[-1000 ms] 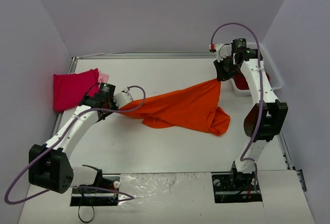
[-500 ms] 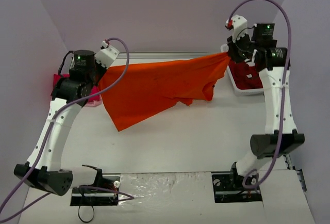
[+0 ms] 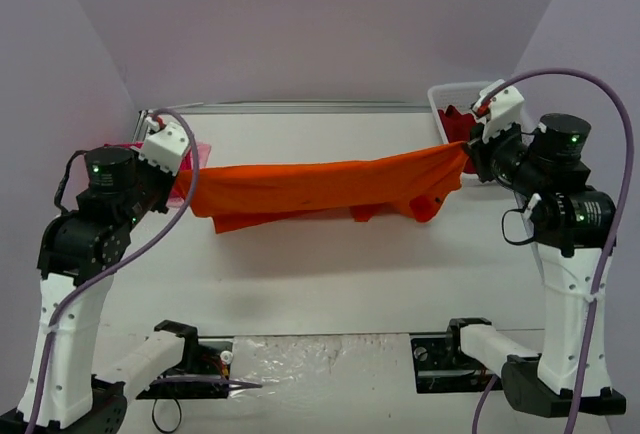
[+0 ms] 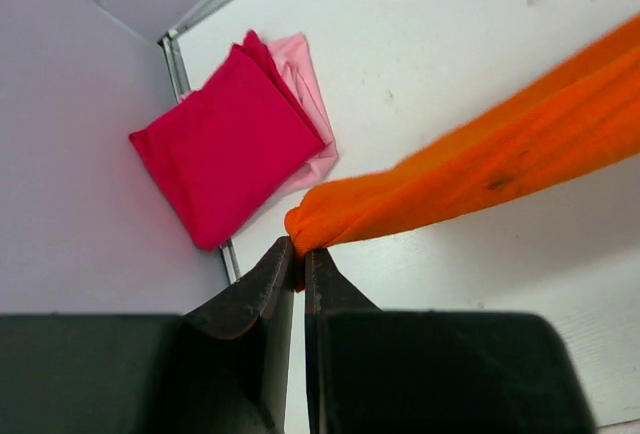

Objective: Fold and stack the t-shirts
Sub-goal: Flatten out the tshirt

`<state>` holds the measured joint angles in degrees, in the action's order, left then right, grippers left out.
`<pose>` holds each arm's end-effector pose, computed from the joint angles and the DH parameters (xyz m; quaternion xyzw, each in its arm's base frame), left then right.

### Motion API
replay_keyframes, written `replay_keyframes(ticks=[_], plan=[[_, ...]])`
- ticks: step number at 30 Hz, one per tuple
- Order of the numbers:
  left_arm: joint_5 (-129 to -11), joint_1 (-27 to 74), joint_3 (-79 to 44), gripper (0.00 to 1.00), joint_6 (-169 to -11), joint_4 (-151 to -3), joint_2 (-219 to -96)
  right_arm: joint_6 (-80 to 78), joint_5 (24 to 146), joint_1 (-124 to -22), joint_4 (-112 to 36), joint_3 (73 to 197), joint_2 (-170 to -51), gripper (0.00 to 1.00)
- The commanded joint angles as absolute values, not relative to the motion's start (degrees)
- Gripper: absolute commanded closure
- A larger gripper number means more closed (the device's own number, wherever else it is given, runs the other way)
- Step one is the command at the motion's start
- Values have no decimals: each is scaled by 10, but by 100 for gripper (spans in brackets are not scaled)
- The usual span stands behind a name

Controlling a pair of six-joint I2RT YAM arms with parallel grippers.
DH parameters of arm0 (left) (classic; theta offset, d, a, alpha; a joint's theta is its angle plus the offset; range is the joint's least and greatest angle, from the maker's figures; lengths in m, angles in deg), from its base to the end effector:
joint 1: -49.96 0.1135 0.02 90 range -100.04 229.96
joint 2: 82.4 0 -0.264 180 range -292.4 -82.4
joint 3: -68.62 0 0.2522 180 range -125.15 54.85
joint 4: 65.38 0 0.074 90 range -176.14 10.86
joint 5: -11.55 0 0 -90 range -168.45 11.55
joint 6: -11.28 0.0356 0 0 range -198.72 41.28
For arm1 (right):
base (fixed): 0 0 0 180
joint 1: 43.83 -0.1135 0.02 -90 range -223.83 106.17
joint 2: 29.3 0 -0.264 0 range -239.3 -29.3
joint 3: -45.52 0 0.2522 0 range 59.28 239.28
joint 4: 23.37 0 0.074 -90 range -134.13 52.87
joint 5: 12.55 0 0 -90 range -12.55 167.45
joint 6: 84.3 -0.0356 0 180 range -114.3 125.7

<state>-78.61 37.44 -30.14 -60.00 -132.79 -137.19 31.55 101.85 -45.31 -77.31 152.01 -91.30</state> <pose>0.1463 -0.0324 0.4607 0.2244 0.8053 0.0308 0.5479 0.1805 0.0194 0.5059 -0.3089 0.6923 0.0242 0.6517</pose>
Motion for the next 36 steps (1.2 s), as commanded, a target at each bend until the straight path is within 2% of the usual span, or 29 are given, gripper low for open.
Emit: replay_keyframes(ticks=[1, 7, 16, 24, 31, 36], plan=[[-789, 385, -358, 98, -617, -1326, -1361, 297, 985, -449, -743, 1567, -898, 100], [-799, 387, -421, 98, -624, -1271, -1420, 274, 938, -449, -692, 1634, -981, 100], [-843, 397, -375, 98, -620, -1154, -1594, 271, 927, -449, -620, 1669, -1194, 100], [-842, 410, -448, 98, -625, -1119, -1727, 278, 926, -448, -617, 1807, -1345, 100], [-843, 417, -550, 98, -631, -1130, -1741, 258, 927, -450, -617, 1917, -1353, 100], [-845, 418, -527, 98, -632, -1142, -1669, 251, 944, -451, -616, 1878, -1271, 100]])
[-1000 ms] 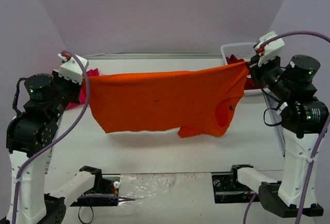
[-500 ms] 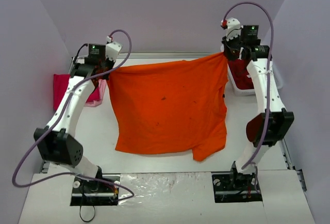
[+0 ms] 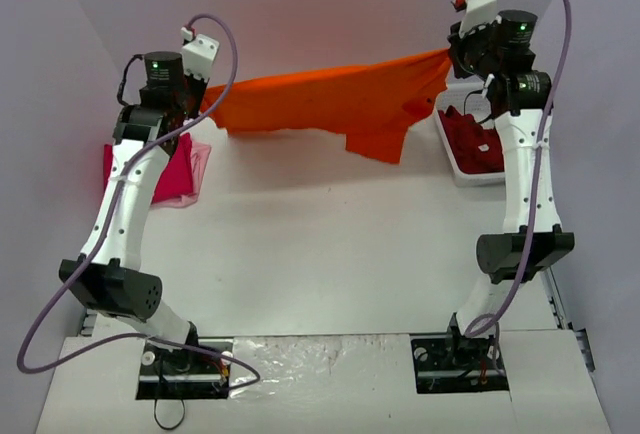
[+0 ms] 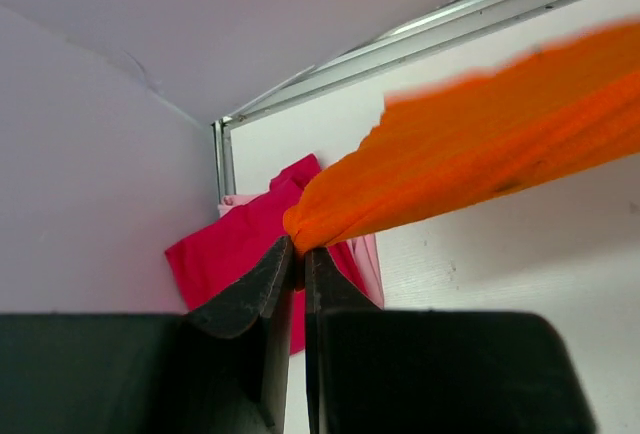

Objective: Fold and stack the t-shirts
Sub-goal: Flatten out the tshirt

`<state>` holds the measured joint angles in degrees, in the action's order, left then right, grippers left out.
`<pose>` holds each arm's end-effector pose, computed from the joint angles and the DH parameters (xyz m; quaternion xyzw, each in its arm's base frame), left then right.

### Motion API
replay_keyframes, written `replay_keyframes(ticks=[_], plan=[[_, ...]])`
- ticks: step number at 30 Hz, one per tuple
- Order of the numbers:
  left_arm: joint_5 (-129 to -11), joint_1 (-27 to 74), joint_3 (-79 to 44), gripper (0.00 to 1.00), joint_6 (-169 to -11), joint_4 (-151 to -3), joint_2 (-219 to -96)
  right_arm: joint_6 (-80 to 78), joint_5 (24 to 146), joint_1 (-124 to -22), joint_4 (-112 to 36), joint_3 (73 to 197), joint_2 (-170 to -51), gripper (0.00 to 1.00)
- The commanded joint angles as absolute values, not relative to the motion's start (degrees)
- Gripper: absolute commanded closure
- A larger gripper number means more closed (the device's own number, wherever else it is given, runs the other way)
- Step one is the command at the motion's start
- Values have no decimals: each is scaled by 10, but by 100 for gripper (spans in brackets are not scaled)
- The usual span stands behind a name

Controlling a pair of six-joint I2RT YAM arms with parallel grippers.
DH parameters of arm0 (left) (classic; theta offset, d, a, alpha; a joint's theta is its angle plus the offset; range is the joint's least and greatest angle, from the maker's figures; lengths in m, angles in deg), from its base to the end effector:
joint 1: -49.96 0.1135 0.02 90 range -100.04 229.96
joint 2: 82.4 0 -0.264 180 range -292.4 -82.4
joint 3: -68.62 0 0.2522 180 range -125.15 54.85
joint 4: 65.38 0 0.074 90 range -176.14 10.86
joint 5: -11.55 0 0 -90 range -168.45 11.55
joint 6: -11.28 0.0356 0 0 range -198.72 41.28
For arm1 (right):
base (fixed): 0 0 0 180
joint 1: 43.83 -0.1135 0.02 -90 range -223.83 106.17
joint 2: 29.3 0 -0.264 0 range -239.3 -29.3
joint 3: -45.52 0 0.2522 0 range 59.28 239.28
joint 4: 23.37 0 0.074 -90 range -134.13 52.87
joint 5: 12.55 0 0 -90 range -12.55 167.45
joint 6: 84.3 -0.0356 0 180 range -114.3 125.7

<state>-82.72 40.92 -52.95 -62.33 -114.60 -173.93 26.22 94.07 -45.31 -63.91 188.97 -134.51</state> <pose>0.3449 -0.0522 0.4677 0.1582 0.7992 0.0674 0.5759 0.3950 0.0204 0.5200 -0.2344 0.6814 -0.0106 0.6933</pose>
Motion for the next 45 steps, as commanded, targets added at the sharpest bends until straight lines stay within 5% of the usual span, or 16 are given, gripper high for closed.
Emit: replay_keyframes(ticks=[1, 11, 16, 26, 39, 40, 41, 42, 44, 45], plan=[[-839, 418, -515, 98, -630, -1146, -1642, 253, 948, -451, -617, 1840, -1256, 100], [-829, 417, -275, 98, -638, -1182, -1439, 271, 951, -451, -625, 1533, -994, 100], [-829, 418, -297, 98, -636, -1220, -1386, 268, 930, -451, -647, 1566, -943, 100], [-856, 418, -457, 98, -623, -1199, -1508, 259, 898, -450, -623, 1719, -1107, 100], [-868, 429, -484, 98, -596, -1050, -1842, 269, 883, -452, -505, 1701, -1347, 100], [-872, 430, -503, 74, -592, -1054, -1877, 273, 879, -454, -521, 1723, -1410, 94], [-867, 431, -556, 39, -585, -1072, -1954, 276, 869, -458, -530, 1777, -1444, 54], [-878, 433, -591, 12, -582, -1084, -1990, 279, 863, -459, -543, 1808, -1480, 34], [-892, 433, -665, 3, -590, -1090, -2055, 276, 841, -466, -569, 1863, -1554, 5], [-892, 433, -675, 5, -590, -1086, -2063, 274, 844, -466, -570, 1865, -1564, 0]])
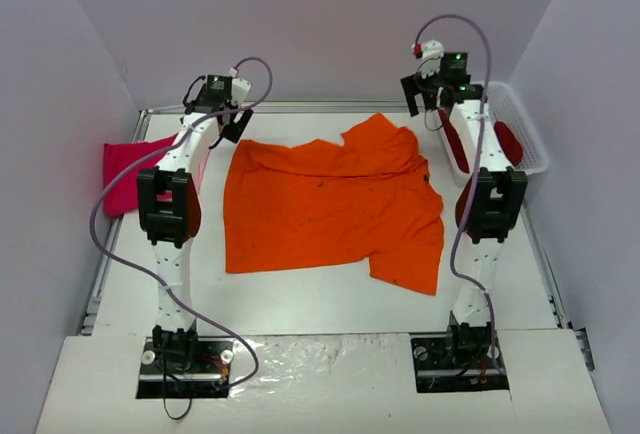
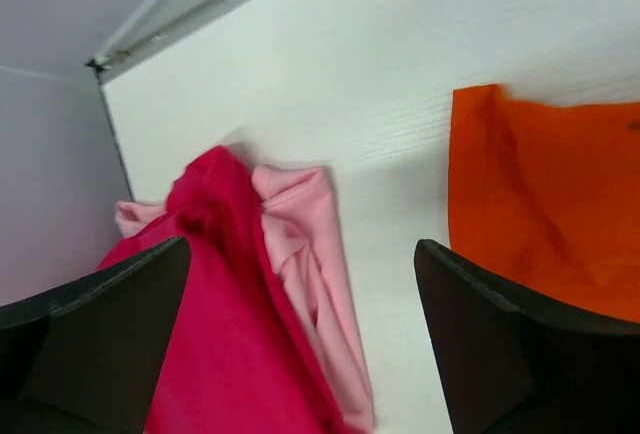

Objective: Fold and stack the t-shirts
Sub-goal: Flatten out the tshirt

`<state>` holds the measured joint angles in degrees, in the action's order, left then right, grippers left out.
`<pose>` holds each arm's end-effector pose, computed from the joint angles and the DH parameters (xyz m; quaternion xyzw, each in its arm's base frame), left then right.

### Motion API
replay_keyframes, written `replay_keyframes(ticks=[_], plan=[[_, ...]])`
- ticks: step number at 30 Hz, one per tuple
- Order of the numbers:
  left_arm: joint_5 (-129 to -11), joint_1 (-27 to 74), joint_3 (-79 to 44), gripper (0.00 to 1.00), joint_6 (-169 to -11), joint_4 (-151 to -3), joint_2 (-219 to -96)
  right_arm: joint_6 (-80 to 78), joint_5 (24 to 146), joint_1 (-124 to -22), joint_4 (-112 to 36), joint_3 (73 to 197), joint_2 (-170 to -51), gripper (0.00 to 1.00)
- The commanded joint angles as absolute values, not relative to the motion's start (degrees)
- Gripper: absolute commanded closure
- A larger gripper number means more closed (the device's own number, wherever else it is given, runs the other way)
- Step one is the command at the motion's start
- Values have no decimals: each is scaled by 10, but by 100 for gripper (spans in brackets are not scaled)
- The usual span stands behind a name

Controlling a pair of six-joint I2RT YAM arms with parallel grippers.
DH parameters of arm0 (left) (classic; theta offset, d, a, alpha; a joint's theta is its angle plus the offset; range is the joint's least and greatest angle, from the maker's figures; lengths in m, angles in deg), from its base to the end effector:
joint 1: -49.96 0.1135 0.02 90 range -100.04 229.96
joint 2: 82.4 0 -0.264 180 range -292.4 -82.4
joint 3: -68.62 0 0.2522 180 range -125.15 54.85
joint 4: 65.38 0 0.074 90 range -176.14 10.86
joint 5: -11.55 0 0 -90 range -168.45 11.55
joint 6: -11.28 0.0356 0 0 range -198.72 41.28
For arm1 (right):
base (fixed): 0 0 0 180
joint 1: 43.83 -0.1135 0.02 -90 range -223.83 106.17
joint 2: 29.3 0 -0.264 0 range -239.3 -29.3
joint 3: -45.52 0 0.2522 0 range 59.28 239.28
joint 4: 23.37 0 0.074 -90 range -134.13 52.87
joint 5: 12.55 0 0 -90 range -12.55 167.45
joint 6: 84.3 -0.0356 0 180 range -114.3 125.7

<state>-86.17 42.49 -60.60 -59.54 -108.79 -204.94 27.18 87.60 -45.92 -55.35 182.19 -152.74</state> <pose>0.4964 -0.0603 0.3000 0.1762 0.8748 0.1055 0.4388 0.5137 0.0250 0.3565 -0.2158 0.7821 -0.0268 0.5840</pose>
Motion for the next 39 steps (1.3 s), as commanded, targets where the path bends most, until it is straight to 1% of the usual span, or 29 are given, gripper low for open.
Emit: replay_keyframes(ticks=[1, 3, 4, 5, 6, 8, 9, 10, 12, 13, 15, 16, 20, 21, 22, 23, 24, 25, 26, 27, 28, 29, 31, 32, 34, 35, 37, 38, 39], plan=[[-892, 429, -685, 6, -589, -1086, -2069, 274, 843, -469, -569, 1860, -1567, 0], [-894, 425, -695, 6, -581, -1089, -2069, 277, 847, -473, -568, 1827, -1555, 0], [-899, 419, -686, 6, -578, -1085, -2059, 279, 850, -474, -567, 1808, -1531, 0], [-904, 415, -645, 6, -574, -1066, -2023, 279, 858, -475, -566, 1771, -1517, 0], [-904, 412, -619, 6, -571, -1056, -2002, 279, 858, -475, -566, 1771, -1501, 0], [-906, 400, -567, 6, -568, -1037, -1934, 283, 859, -474, -566, 1706, -1453, 0], [-905, 398, -514, 6, -570, -1033, -1911, 285, 860, -473, -566, 1682, -1437, 0], [-897, 396, -488, 6, -574, -1032, -1889, 286, 861, -474, -566, 1635, -1403, 0], [-882, 391, -417, 6, -584, -1040, -1831, 286, 875, -474, -569, 1590, -1349, 0], [-868, 390, -396, 6, -584, -1046, -1811, 289, 887, -474, -568, 1542, -1329, 0], [-845, 388, -351, 5, -589, -1064, -1758, 292, 897, -474, -570, 1502, -1278, 0], [-827, 386, -305, 6, -588, -1067, -1739, 293, 902, -473, -573, 1483, -1262, 0], [-792, 385, -208, 6, -584, -1091, -1652, 299, 909, -474, -577, 1393, -1200, 0], [-785, 385, -193, 6, -584, -1096, -1642, 301, 909, -473, -579, 1381, -1185, 1], [-779, 384, -165, 6, -584, -1103, -1633, 303, 911, -473, -580, 1372, -1179, 5], [-756, 384, -154, 5, -586, -1106, -1620, 305, 913, -473, -580, 1357, -1175, 10], [-749, 384, -142, 3, -588, -1105, -1615, 307, 919, -473, -580, 1351, -1171, 18], [-743, 384, -131, 12, -591, -1102, -1611, 308, 925, -473, -581, 1348, -1172, 41], [-732, 384, -115, 23, -602, -1101, -1607, 308, 932, -473, -581, 1349, -1174, 56], [-730, 384, -110, 33, -607, -1097, -1607, 303, 934, -473, -580, 1350, -1182, 67], [-728, 384, -105, 47, -612, -1089, -1609, 301, 936, -474, -580, 1355, -1189, 90], [-726, 384, -102, 54, -617, -1086, -1611, 299, 939, -474, -580, 1361, -1198, 99], [-726, 384, -106, 62, -618, -1082, -1625, 294, 951, -474, -580, 1391, -1234, 100], [-726, 384, -118, 68, -618, -1081, -1631, 290, 954, -474, -580, 1404, -1264, 100], [-730, 384, -132, 76, -617, -1071, -1652, 284, 963, -475, -583, 1451, -1297, 100], [-733, 384, -140, 82, -624, -1065, -1660, 282, 964, -477, -585, 1468, -1312, 100], [-745, 385, -165, 90, -629, -1045, -1685, 282, 962, -481, -590, 1521, -1362, 100], [-749, 385, -174, 97, -638, -1039, -1695, 281, 963, -482, -595, 1539, -1397, 100], [-754, 385, -194, 98, -640, -1031, -1706, 281, 963, -482, -597, 1558, -1413, 100]])
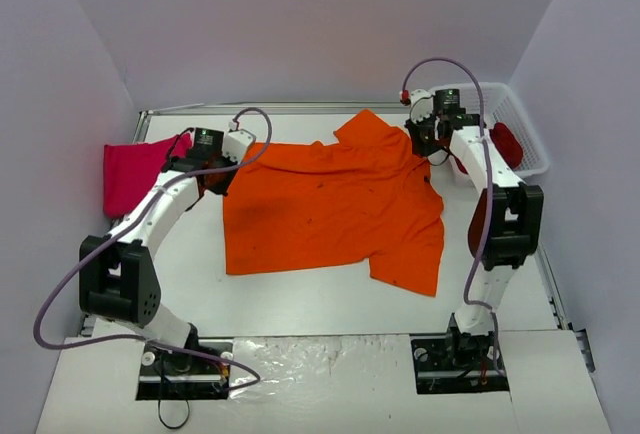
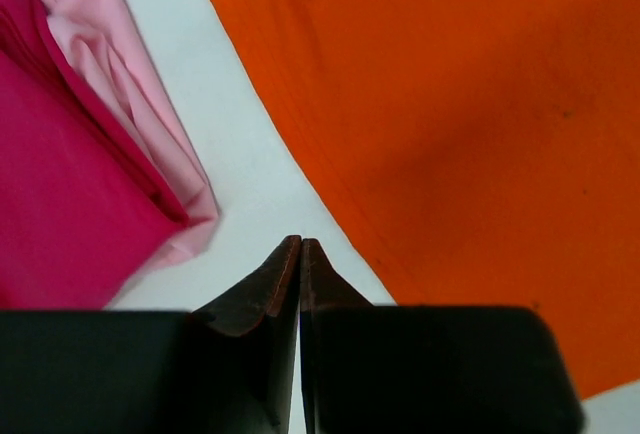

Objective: Fold and stack the t-shirts
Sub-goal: Flatten out the tshirt

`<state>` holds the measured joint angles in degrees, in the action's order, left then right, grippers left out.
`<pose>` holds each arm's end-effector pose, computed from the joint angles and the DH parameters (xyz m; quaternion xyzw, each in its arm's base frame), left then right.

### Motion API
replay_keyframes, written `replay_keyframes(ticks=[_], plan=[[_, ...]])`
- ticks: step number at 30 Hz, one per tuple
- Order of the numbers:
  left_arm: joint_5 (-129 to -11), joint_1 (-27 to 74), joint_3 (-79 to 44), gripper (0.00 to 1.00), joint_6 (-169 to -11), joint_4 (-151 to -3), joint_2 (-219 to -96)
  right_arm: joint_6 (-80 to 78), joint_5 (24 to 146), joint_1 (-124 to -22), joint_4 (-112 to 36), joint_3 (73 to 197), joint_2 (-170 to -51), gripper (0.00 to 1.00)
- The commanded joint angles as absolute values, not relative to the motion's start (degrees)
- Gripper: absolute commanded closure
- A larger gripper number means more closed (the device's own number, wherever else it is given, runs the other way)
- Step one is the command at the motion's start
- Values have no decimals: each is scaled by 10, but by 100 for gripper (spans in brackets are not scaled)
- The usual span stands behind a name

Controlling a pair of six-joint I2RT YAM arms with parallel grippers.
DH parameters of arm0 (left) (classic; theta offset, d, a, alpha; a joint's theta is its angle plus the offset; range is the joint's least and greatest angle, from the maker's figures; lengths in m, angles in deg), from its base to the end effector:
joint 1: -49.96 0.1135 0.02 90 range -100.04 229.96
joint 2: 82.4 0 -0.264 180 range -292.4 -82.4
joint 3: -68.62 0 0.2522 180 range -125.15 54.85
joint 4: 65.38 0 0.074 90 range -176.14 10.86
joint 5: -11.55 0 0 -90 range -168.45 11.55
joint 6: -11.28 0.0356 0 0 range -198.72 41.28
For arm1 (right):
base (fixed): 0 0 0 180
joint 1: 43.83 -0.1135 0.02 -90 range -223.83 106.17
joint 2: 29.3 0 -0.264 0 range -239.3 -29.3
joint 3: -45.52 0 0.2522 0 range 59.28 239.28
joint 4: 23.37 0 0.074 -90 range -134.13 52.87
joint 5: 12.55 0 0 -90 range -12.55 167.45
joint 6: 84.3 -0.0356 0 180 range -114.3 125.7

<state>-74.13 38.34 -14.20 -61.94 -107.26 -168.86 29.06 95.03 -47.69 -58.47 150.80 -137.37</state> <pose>0.3248 -0.0695 0.2829 0.2407 0.8932 -0.0178 0.3794 0.4373 0.0403 0.2859 -0.2742 0.8471 0.0618 0.4511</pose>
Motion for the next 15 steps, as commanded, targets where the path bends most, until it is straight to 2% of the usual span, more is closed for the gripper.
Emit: replay_keyframes(ticks=[1, 7, 15], plan=[[-758, 385, -204, 98, -642, -1029, -1730, 281, 963, -484, -600, 1592, -1429, 100], [-772, 385, -252, 98, -649, -1027, -1796, 280, 969, -490, -629, 1724, -1552, 100], [-797, 385, -235, 98, -649, -1016, -1794, 294, 988, -502, -639, 1804, -1653, 100]])
